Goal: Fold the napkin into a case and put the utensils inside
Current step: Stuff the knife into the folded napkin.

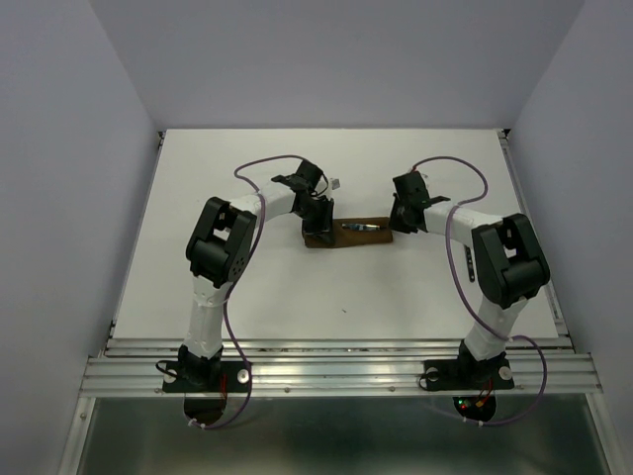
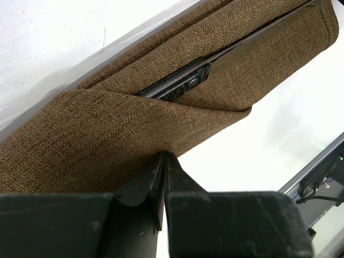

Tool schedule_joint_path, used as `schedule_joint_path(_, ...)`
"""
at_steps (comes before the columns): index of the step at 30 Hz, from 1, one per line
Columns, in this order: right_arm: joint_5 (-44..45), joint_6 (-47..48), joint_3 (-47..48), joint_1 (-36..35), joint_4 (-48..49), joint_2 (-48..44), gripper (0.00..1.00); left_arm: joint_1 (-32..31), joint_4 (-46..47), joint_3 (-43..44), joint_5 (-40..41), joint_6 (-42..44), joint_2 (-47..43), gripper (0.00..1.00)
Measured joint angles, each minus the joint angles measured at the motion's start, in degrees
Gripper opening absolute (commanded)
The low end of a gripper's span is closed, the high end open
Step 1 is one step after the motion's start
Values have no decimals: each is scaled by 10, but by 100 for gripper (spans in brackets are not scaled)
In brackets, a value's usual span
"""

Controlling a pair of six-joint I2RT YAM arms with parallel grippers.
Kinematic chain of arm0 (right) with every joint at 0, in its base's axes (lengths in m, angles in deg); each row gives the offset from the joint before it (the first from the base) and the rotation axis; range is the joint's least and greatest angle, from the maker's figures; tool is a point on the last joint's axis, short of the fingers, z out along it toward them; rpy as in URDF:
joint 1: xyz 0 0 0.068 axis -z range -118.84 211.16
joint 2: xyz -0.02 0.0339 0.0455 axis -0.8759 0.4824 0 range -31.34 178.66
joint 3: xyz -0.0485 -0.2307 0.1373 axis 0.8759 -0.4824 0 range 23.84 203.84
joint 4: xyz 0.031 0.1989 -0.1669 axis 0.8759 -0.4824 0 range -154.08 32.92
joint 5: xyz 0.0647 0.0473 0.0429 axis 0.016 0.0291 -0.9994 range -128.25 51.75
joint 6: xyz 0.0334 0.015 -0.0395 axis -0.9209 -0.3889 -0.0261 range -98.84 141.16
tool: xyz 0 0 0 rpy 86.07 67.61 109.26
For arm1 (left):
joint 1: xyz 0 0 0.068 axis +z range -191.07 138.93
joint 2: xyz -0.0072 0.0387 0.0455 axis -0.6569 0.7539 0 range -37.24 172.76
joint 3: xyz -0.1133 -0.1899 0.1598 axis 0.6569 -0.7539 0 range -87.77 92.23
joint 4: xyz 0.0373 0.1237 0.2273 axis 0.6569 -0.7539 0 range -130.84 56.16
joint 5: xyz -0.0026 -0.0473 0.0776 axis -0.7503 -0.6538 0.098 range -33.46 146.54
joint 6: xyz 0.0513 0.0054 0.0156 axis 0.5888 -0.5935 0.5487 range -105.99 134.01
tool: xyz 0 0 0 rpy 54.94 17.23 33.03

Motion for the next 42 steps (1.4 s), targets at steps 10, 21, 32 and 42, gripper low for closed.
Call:
schedule_joint_path(10, -1, 17, 7, 0, 7, 8, 1, 0, 0, 0, 0, 0, 0, 13)
schedule_joint_path(21, -3, 31, 17, 0, 11, 14, 1, 0, 0, 0, -1, 1, 0, 13)
schedule_joint_path(32, -7, 37, 28, 0, 12, 17, 1, 0, 0, 0, -2, 4, 0, 13)
schedule_joint_path(42, -7, 44, 47, 0, 16, 25, 1, 0, 0, 0, -3, 6, 0, 13)
